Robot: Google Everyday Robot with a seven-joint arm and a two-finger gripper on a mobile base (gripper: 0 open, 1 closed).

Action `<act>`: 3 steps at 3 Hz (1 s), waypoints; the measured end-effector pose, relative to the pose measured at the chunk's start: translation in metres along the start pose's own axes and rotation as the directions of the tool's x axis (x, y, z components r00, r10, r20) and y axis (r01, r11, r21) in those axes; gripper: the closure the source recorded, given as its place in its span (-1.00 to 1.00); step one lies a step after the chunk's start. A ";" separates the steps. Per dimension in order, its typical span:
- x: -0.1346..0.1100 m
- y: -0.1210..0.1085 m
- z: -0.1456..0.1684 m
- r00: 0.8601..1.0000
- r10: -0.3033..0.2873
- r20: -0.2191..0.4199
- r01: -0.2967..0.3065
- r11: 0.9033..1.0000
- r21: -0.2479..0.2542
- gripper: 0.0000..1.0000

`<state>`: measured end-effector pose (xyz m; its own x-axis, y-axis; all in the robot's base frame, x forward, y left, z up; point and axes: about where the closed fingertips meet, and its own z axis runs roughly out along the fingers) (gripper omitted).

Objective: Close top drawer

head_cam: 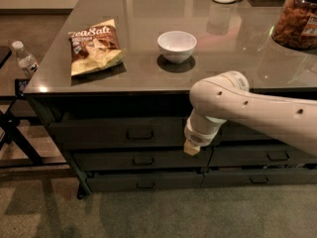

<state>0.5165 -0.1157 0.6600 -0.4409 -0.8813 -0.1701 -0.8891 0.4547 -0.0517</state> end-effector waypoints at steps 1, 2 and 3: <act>-0.011 -0.020 0.009 1.000 -0.001 -0.019 0.002 0.999 0.046 1.00; -0.024 -0.038 0.011 0.999 -0.005 -0.036 0.009 0.996 0.087 1.00; -0.025 -0.039 0.010 0.999 -0.007 -0.037 0.011 0.996 0.089 0.62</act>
Offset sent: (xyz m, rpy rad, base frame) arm 0.0747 0.0093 -0.0003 -0.1120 -0.1026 -0.0140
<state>0.5630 -0.1101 0.6559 -0.4386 -0.8888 -0.1330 -0.8792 0.4550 -0.1413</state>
